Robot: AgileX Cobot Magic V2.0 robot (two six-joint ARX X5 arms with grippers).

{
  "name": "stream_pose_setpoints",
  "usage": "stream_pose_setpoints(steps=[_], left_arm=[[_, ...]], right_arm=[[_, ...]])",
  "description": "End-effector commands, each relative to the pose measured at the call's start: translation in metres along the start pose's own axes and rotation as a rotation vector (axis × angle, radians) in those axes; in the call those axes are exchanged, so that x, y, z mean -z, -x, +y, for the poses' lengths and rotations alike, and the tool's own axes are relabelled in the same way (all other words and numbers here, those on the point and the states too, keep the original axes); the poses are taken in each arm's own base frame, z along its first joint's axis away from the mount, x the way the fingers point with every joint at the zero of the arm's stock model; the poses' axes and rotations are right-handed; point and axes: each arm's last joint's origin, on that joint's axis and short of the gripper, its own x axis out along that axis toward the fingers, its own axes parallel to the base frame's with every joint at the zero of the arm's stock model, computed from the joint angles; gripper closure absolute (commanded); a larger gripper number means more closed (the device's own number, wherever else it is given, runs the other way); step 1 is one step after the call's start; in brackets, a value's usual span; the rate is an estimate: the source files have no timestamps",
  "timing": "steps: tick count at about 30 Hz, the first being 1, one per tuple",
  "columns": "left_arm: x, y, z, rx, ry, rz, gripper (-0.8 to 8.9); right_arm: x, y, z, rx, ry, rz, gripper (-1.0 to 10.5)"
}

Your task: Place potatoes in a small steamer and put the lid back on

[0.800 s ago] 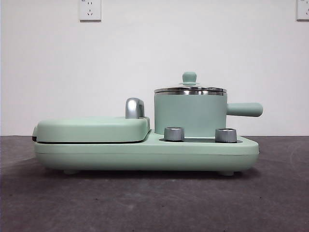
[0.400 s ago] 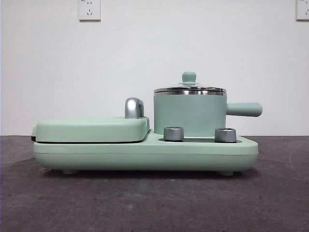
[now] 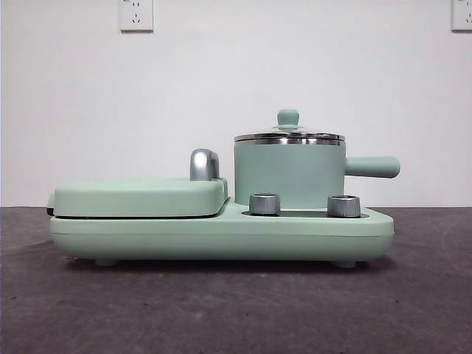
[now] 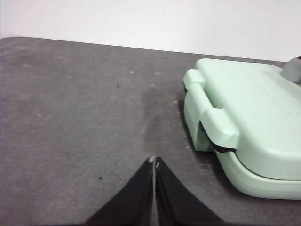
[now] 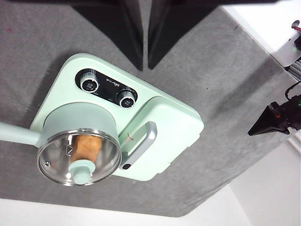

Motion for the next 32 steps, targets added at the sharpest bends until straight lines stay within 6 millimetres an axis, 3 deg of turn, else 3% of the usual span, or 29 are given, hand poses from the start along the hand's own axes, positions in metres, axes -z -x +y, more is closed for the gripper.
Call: stream_pose_setpoints(steps=[1, 24, 28, 32], left_arm=[[0.007, -0.002, 0.001, -0.010, -0.025, 0.025, 8.09], [0.007, -0.002, 0.001, -0.010, -0.025, 0.027, 8.09], [0.007, -0.002, 0.001, -0.010, -0.025, 0.027, 8.09], [0.007, -0.002, 0.001, -0.010, -0.025, 0.027, 8.09]], right_arm=[[-0.003, 0.002, 0.001, -0.007, 0.015, -0.017, 9.3], [0.001, 0.000, -0.004, 0.045, 0.014, -0.080, 9.3], [0.018, -0.018, -0.026, 0.168, 0.029, -0.262, 9.3], [0.054, -0.040, -0.054, 0.319, 0.068, -0.446, 9.3]])
